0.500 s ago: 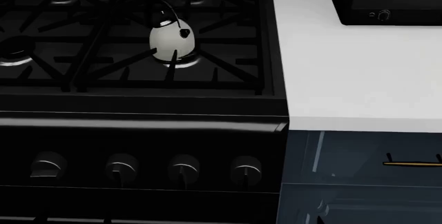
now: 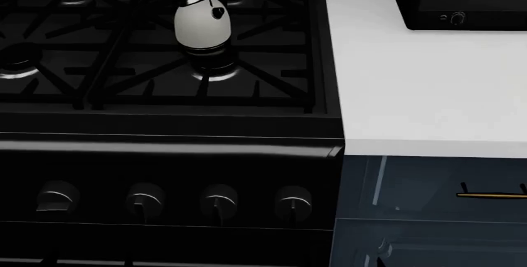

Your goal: Turn on the front right burner of the stove.

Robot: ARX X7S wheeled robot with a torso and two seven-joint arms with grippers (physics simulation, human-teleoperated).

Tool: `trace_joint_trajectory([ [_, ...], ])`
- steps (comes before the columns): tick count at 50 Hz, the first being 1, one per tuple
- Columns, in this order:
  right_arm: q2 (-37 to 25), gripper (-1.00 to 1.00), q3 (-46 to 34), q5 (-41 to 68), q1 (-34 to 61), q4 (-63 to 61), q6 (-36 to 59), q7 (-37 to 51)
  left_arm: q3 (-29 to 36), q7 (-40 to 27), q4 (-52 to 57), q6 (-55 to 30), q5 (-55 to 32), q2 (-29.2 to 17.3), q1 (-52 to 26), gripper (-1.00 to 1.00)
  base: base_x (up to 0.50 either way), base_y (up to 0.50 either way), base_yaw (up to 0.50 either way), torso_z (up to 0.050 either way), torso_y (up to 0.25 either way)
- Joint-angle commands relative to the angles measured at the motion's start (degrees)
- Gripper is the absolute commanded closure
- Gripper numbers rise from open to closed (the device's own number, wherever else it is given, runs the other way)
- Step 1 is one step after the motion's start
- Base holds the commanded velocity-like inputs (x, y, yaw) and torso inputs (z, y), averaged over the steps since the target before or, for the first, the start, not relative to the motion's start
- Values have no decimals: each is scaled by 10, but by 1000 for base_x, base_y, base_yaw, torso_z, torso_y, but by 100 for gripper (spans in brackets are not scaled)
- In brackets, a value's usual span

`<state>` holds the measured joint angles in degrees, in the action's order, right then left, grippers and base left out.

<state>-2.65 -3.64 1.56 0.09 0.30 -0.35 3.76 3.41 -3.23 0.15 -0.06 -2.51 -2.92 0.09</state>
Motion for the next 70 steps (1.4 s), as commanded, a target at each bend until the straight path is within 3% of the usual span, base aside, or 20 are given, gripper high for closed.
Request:
trace_joint_trajectory([
  [1, -13, -100, -21, -8, -3, -1, -7, 19, 15, -13, 1, 4, -7, -12, 0, -100, 0, 0, 0, 0, 0],
  [48, -43, -100, -60, 12, -1, -11, -3, 50, 54, -33, 9, 13, -34, -45, 3, -100, 0, 69, 0, 0, 0],
  [70, -42, -100, -72, 15, 98, 72, 55, 62, 69, -46, 3, 12, -34, -53, -2, -100, 0, 0, 0, 0, 0],
])
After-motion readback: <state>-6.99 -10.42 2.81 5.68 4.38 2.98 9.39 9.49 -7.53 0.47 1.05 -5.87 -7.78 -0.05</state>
